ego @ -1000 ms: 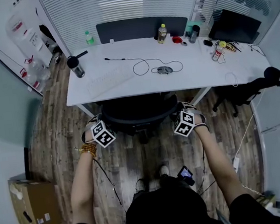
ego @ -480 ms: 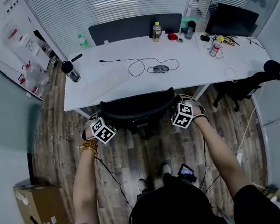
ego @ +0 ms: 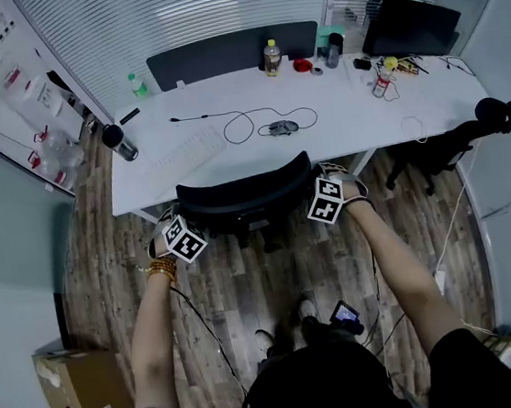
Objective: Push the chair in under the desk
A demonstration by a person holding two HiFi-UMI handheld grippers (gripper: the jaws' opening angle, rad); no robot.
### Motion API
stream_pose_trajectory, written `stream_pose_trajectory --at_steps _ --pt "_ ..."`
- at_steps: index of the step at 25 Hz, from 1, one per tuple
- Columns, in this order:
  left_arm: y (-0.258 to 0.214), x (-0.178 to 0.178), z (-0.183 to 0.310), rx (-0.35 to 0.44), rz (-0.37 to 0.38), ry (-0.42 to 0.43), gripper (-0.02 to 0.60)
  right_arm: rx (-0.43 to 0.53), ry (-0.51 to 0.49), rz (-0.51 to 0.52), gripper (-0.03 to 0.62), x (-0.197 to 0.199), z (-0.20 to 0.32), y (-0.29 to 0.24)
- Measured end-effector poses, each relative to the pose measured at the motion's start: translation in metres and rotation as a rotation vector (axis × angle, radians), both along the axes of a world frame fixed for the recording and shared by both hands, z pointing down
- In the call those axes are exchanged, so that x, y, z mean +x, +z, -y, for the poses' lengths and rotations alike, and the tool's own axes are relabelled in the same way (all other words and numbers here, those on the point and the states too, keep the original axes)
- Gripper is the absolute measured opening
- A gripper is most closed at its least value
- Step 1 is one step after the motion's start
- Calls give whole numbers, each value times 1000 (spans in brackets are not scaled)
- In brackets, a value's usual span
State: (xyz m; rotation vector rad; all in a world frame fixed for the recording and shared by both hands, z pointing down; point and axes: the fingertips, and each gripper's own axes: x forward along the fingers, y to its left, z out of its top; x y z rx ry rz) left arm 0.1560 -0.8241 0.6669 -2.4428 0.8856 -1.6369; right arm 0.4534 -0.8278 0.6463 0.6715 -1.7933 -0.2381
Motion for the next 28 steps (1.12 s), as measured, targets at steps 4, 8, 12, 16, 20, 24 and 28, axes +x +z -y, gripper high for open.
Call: stream_pose_trajectory --at_steps 4,8,12,16,20,24,28 --pt "-10 4 2 36 -21 -1 265 18 4 7 230 -1 1 -2" --pt "-13 0 1 119 -64 -31 281 10 5 71 232 -6 -3 -7" --pt "-31 -11 -8 236 -205 -164 314 62 36 151 247 -11 -10 -21" --pt "-46 -19 -34 287 -353 -262 288 163 77 236 238 -20 -41 -42" --pt "-74 -12 -64 361 -466 -297 282 195 97 335 232 -41 -80 -63" --pt "-125 16 -95 447 -604 -274 264 238 83 412 227 -72 -114 -86" --pt "-151 39 -127 464 -727 -257 244 319 78 496 212 -112 -146 -116"
